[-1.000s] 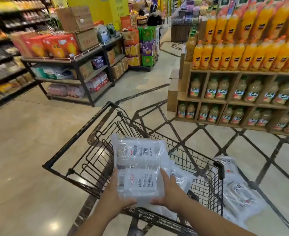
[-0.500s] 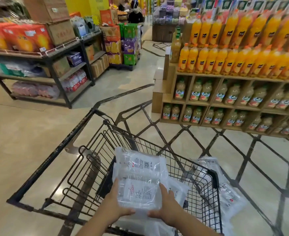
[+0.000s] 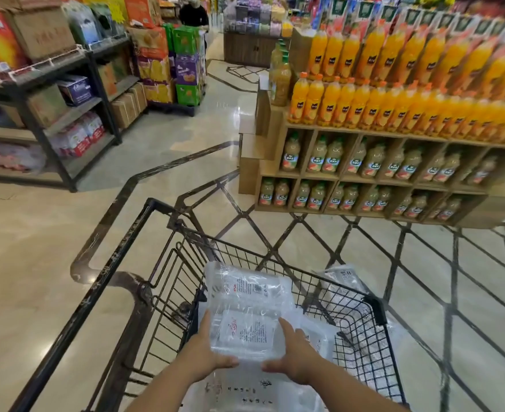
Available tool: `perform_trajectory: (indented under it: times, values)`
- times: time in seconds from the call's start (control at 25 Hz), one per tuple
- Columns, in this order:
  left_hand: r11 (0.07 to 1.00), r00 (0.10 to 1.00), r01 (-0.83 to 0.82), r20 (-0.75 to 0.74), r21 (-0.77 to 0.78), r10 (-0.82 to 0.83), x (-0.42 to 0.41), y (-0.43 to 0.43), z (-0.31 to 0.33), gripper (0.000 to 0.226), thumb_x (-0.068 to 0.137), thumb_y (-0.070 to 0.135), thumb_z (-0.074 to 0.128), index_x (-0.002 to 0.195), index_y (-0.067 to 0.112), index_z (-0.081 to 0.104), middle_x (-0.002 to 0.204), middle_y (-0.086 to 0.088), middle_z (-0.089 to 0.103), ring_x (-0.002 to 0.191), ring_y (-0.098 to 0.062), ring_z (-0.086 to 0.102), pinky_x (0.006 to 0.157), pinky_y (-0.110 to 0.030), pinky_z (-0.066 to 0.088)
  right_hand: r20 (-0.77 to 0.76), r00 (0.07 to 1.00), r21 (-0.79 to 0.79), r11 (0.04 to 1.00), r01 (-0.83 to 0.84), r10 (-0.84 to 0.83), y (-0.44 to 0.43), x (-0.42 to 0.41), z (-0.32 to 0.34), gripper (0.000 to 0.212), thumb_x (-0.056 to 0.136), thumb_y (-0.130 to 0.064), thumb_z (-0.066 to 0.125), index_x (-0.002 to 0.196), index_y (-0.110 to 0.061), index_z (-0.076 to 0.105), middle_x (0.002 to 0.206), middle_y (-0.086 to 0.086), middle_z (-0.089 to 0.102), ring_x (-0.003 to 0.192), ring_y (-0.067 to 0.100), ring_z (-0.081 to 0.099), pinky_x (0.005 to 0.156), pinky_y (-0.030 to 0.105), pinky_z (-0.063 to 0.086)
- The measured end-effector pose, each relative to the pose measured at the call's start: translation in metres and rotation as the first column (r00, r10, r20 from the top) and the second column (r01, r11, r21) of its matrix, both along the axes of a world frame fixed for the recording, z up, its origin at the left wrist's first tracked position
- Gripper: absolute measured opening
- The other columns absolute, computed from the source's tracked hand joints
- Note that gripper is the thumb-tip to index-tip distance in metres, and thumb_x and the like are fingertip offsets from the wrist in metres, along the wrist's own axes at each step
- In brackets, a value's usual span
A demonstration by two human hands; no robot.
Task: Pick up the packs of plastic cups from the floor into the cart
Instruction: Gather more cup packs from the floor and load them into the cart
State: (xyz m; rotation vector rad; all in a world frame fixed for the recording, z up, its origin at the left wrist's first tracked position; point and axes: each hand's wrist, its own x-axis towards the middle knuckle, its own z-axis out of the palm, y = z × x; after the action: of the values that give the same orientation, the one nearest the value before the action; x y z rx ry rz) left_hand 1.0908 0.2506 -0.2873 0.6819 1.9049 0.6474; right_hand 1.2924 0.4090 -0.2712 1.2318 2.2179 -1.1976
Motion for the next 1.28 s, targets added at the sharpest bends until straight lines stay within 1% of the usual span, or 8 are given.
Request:
perform_trajectory:
  times: [0.12,0.32,0.48,0.6,0.72,0.92,1.16,1.28]
  values:
    - [0.999,0.999,0.033,0.01,-0.024,-0.032,-0.014,0.007,-0.006,0.166,0.041,0.073,0.089,0.157,0.035,-0.023,0.161,-0.003,0.038,0.141,-0.024,0.045,0.116,-0.04,0.038,0.03,0.999,-0.002,1.0,0.026,-0.026,0.003,-0.014,-0.005,0.124,0.076,-0.05,0.085,0.162,-0.035,-0.003,0.165,0.011,0.01,0.139,0.032,0.042,0.08,0.023,0.043]
    - [0.992,0.995,0.094,0.054,-0.081,-0.089,-0.032,0.012,-0.029,0.156,0.056,0.06,0.092,0.157,0.037,-0.024,0.16,-0.002,0.041,0.138,-0.024,0.049,0.11,-0.034,0.041,0.065,0.995,0.021,0.997,0.073,-0.074,0.001,-0.028,-0.018,0.124,0.076,-0.049,0.086,0.162,-0.035,-0.003,0.164,0.011,0.009,0.142,0.033,0.039,0.106,0.037,0.045]
    - [0.98,0.989,0.15,0.018,-0.131,-0.149,-0.039,0.015,-0.041,0.148,0.058,0.053,0.091,0.158,0.04,-0.017,0.148,-0.001,0.054,0.124,-0.021,0.059,0.104,-0.035,0.048,0.078,0.993,0.066,0.994,0.083,-0.089,-0.005,-0.033,-0.028,0.121,0.079,-0.044,0.085,0.162,-0.037,-0.001,0.167,0.011,0.0,0.146,0.033,0.035,0.107,0.036,0.044]
    - [0.972,0.986,0.161,-0.018,-0.17,-0.166,-0.041,0.016,-0.044,0.139,0.046,0.058,0.089,0.157,0.04,0.008,0.133,0.002,0.059,0.114,-0.018,0.062,0.098,-0.037,0.053,0.091,0.991,0.058,0.994,0.092,-0.097,-0.003,-0.033,-0.033,0.118,0.079,-0.041,0.086,0.161,-0.041,0.002,0.167,0.01,-0.002,0.146,0.034,0.034,0.112,0.041,0.042]
    - [0.967,0.958,0.22,-0.158,-0.128,-0.239,-0.044,0.023,-0.029,0.115,0.047,0.056,0.088,0.146,0.038,0.032,0.134,0.006,0.05,0.124,-0.019,0.053,0.105,-0.045,0.049,0.078,0.992,0.06,0.993,0.099,-0.104,-0.001,-0.031,-0.034,0.112,0.079,-0.044,0.085,0.16,-0.046,0.006,0.168,0.01,-0.004,0.147,0.035,0.032,0.116,0.044,0.038]
    - [0.922,0.88,0.329,-0.289,-0.203,-0.378,-0.05,0.032,-0.016,0.134,0.06,0.057,0.088,0.161,0.033,0.004,0.167,-0.004,0.015,0.15,-0.033,0.022,0.119,-0.055,0.03,0.083,0.986,0.079,0.988,0.135,-0.142,-0.004,-0.015,-0.027,0.124,0.072,-0.041,0.091,0.158,-0.05,0.002,0.169,0.004,-0.013,0.151,0.033,0.026,0.113,0.039,0.039]
    - [0.846,0.73,0.467,-0.427,-0.258,-0.534,-0.041,0.047,-0.008,0.134,0.068,0.061,0.084,0.161,0.037,-0.009,0.17,-0.003,-0.011,0.155,-0.033,0.001,0.12,-0.056,0.028,0.166,0.948,0.227,0.946,0.232,-0.272,-0.02,0.023,-0.018,0.132,0.069,-0.049,0.09,0.16,-0.044,-0.006,0.167,0.007,-0.023,0.155,0.036,0.008,0.118,0.047,0.03]
    - [0.805,0.651,0.538,-0.482,-0.25,-0.586,-0.015,0.063,-0.005,0.134,0.073,0.062,0.081,0.158,0.039,-0.019,0.168,-0.006,-0.022,0.156,-0.035,-0.009,0.124,-0.056,0.016,0.169,0.92,0.272,0.914,0.301,-0.353,-0.036,0.047,-0.018,0.131,0.07,-0.053,0.088,0.16,-0.045,-0.007,0.166,0.006,-0.027,0.156,0.037,0.004,0.12,0.051,0.026]
